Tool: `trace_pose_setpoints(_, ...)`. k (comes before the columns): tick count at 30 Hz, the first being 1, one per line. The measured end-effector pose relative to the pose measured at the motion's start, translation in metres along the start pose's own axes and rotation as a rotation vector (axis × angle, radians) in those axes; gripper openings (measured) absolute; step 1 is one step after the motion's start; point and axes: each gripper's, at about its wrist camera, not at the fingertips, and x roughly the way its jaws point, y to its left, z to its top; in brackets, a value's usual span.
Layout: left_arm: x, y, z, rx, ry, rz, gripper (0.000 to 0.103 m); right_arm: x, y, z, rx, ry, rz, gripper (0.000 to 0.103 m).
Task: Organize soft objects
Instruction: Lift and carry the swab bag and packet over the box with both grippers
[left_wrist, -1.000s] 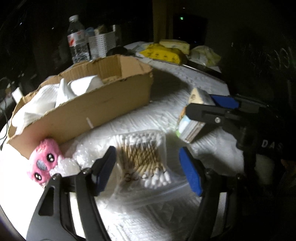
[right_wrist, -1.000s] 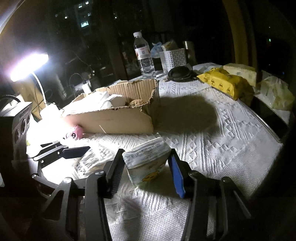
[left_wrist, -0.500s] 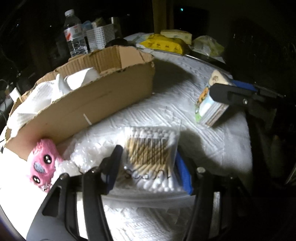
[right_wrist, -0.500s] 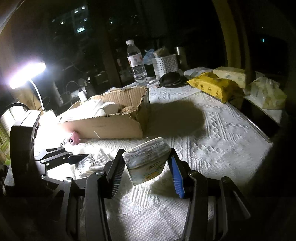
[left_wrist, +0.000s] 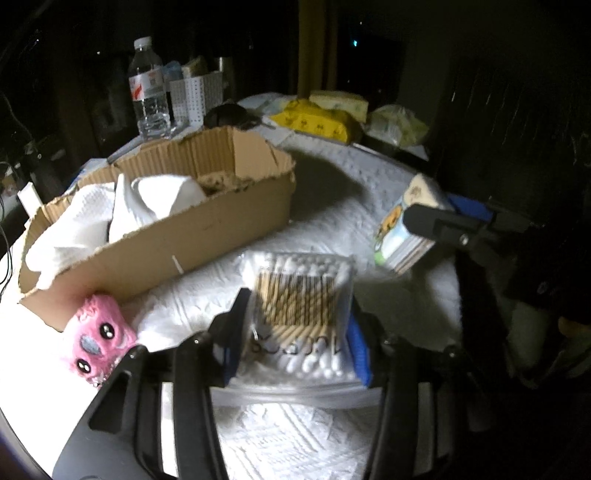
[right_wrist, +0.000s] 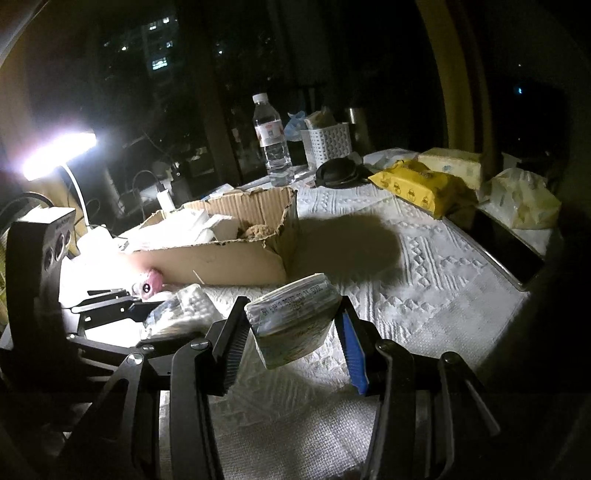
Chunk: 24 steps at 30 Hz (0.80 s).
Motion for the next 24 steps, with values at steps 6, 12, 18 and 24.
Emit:
trace_pose_setpoints(6, -0.015, 0.003, 0.009, -0.016, -0.041, -0.017, 0.049, -0.001, 0.003, 0.001, -0.002, -0.003, 0.003, 0.049)
trace_pose_setpoints(12, -0.027, 0.013, 0.017, -0.050, -0.073, -0.022, 0.049, -0.002, 0.005, 0.002, -0.001, -0.005, 0.001, 0.049)
trace_pose_setpoints(18, -0.039, 0.025, 0.027, -0.093, -0.114, -0.031, 0.049, -0.002, 0.010, 0.006, -0.011, -0.009, 0.010, 0.050)
trace_pose_setpoints(24, -0.051, 0.036, 0.038, -0.104, -0.142, -0.030, 0.049, -0.002, 0.016, 0.009, -0.014, -0.014, 0.019, 0.050)
